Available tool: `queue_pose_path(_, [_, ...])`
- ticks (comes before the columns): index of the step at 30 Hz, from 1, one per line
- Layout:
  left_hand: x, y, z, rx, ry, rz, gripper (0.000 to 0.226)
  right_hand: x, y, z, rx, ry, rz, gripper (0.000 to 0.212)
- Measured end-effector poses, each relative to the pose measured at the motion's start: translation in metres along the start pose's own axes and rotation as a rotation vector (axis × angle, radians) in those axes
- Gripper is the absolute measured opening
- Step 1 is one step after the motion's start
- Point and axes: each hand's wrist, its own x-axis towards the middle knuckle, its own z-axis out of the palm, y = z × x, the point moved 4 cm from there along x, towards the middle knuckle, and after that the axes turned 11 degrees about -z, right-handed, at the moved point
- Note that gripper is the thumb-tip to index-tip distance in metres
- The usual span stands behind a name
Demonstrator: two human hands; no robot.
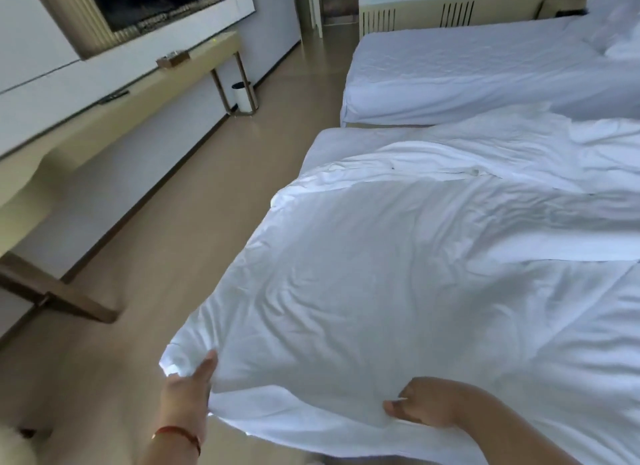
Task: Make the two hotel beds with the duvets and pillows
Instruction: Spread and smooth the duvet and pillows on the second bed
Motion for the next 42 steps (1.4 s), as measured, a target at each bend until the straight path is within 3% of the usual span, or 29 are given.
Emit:
queue_pose_path(5, [0.002, 0.015, 0.024, 0.112, 0.153, 0.040, 0.059, -0.007, 0.015, -0.020, 0.043, 0.090, 0.011, 0.056])
queue_pose_path(9, [0.012, 0.048, 0.051, 0.175, 0.108, 0.088, 0.046, -0.008, 0.034, -0.033, 0.145, 0.194, 0.049, 0.055])
queue_pose_path(12, [0.021, 0.076, 0.079, 0.404, 0.094, 0.228, 0.041, 0.002, 0.054, -0.049, 0.173, 0.295, 0.151, 0.051])
queue_pose_path(14, [0.029, 0.095, 0.109, 0.484, -0.036, 0.329, 0.034, 0.015, 0.065, -0.066, 0.152, 0.385, 0.220, 0.050])
queue_pose_path(16, [0.037, 0.112, 0.146, 0.568, -0.265, 0.378, 0.032, 0.034, 0.067, -0.087, 0.165, 0.499, 0.289, 0.050])
queue_pose_path(19, [0.049, 0.139, 0.185, 0.600, -0.441, 0.368, 0.038, 0.067, 0.055, -0.118, 0.402, 0.694, 0.305, 0.047])
queue_pose_path(21, [0.068, 0.161, 0.185, 0.481, -0.336, 0.435, 0.039, 0.094, 0.041, -0.135, 0.422, 0.770, 0.291, 0.053])
queue_pose_path(23, [0.099, 0.177, 0.165, 0.466, -0.098, 0.493, 0.032, 0.127, 0.022, -0.142, 0.395, 0.779, 0.256, 0.056])
queue_pose_path(25, [0.149, 0.168, 0.139, 0.561, 0.090, 0.375, 0.038, 0.160, -0.003, -0.136, 0.441, 0.752, 0.193, 0.049])
queue_pose_path(27, [0.200, 0.132, 0.111, 0.610, 0.164, 0.033, 0.074, 0.189, -0.026, -0.127, 0.454, 0.721, 0.140, 0.047])
queue_pose_path(29, [0.223, 0.089, 0.092, 0.486, 0.116, -0.291, 0.106, 0.211, -0.042, -0.120, 0.319, 0.667, 0.124, 0.057])
queue_pose_path(31, [0.226, 0.060, 0.090, 0.365, -0.010, -0.425, 0.103, 0.227, -0.047, -0.114, 0.212, 0.610, 0.138, 0.062])
queue_pose_path(32, [0.227, 0.051, 0.091, 0.291, -0.052, -0.443, 0.089, 0.233, -0.048, -0.111, 0.225, 0.580, 0.154, 0.060])
queue_pose_path(34, [0.228, 0.042, 0.092, 0.120, -0.091, -0.456, 0.085, 0.241, -0.053, -0.107, 0.346, 0.546, 0.133, 0.052])
queue_pose_path(36, [0.231, 0.044, 0.087, 0.109, -0.077, -0.396, 0.075, 0.242, -0.064, -0.102, 0.492, 0.517, 0.042, 0.037])
queue_pose_path(39, [0.221, 0.060, 0.048, 0.312, 0.007, -0.294, 0.045, 0.229, -0.089, -0.088, 0.556, 0.325, -0.025, 0.036])
queue_pose_path(42, [0.211, 0.068, -0.008, 0.569, 0.047, -0.190, 0.032, 0.222, -0.117, -0.063, 0.298, -0.034, -0.085, 0.050])
